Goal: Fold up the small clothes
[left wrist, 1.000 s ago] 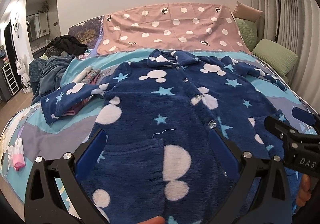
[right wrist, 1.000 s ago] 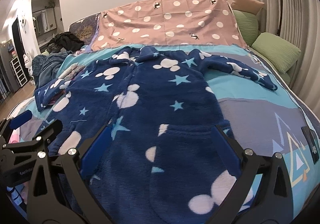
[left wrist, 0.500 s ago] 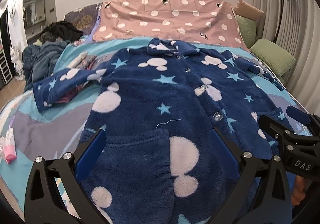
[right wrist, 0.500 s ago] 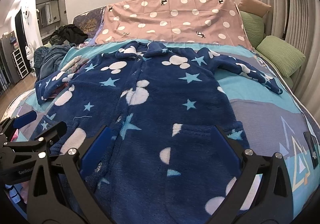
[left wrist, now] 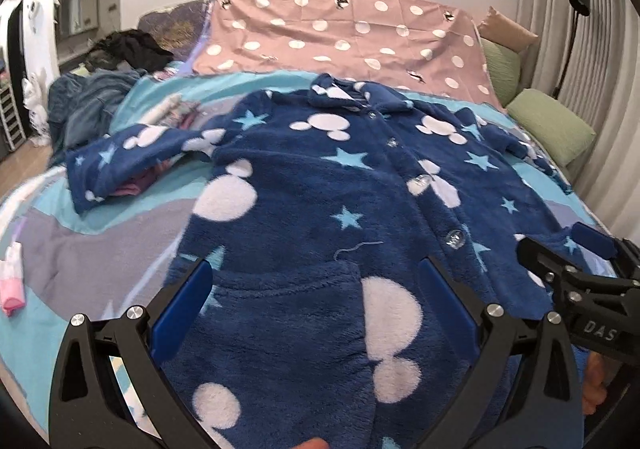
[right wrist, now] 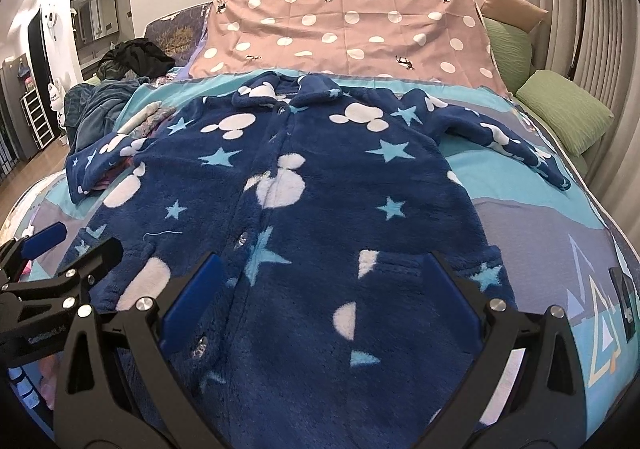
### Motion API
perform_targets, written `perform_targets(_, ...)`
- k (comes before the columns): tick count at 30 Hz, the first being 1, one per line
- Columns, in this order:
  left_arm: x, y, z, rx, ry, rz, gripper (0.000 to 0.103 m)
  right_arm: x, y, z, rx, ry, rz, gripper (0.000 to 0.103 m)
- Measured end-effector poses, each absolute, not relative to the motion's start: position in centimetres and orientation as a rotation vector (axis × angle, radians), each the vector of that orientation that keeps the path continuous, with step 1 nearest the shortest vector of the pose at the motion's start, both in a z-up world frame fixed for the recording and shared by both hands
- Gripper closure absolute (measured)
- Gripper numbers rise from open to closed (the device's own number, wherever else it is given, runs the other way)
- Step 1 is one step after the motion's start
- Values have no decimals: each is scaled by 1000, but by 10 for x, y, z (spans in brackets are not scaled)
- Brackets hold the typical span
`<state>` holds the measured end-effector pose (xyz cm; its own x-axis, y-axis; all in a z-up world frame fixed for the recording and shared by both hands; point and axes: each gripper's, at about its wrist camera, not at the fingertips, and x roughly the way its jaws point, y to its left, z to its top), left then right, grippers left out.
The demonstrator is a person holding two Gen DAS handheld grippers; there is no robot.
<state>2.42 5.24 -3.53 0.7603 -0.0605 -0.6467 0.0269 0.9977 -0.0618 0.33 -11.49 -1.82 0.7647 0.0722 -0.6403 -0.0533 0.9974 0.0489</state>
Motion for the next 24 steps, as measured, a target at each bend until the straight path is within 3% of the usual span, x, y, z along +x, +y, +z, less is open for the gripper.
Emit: perform_targets(24,41,92,-38,-141,707,6,1,32,-80,-19,-49,730,57,2)
